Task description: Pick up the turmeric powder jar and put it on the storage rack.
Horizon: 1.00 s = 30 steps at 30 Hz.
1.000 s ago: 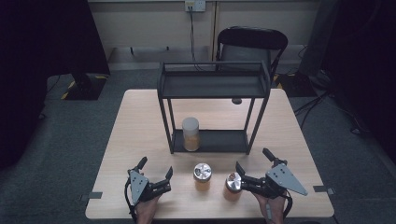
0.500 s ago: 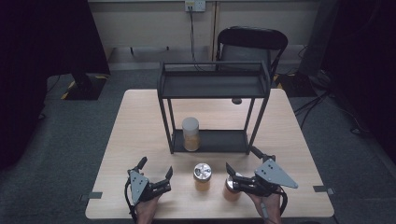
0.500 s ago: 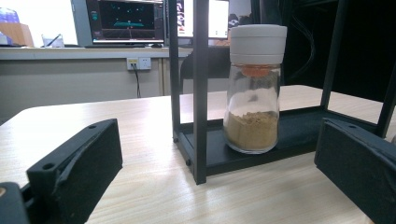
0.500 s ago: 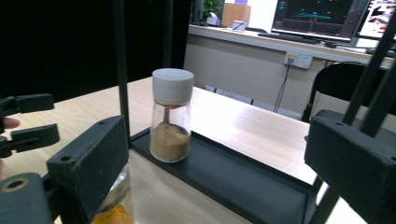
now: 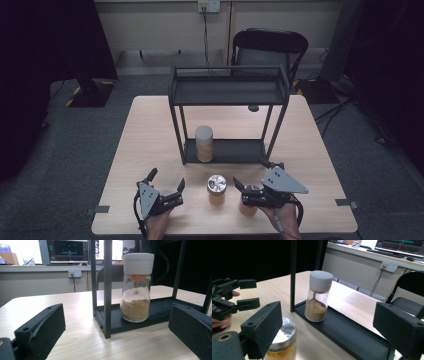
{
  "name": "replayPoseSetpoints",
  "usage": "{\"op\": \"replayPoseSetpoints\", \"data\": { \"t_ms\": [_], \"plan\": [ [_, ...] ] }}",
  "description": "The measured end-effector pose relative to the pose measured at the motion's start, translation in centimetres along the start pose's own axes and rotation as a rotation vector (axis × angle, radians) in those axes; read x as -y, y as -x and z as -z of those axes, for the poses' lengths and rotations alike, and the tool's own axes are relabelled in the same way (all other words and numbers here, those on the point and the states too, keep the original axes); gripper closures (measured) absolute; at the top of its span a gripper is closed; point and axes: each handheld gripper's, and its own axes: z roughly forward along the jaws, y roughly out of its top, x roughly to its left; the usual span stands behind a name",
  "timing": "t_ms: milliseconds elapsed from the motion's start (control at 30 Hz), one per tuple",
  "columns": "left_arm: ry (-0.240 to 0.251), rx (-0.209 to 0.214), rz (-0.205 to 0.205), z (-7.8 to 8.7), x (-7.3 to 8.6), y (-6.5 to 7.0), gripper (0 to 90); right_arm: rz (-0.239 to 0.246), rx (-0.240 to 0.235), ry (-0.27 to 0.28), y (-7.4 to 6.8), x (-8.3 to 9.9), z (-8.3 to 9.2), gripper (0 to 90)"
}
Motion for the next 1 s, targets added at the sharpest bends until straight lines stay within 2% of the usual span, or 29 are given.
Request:
{"op": "replayPoseSetpoints", "data": {
  "t_ms": [733,1000],
  "plan": [
    [0.000,-0.003,-0.001,0.0,0.0,0.1,0.2,0.074,-0.131,-0.147,-0.1,-4.0,-3.2,11.9],
    [0.001,-0.002,-0.002,0.0,0.0,0.0,0.2,0.073,-0.189,-0.193,0.2,-4.7,-4.5,13.9]
  ]
}}
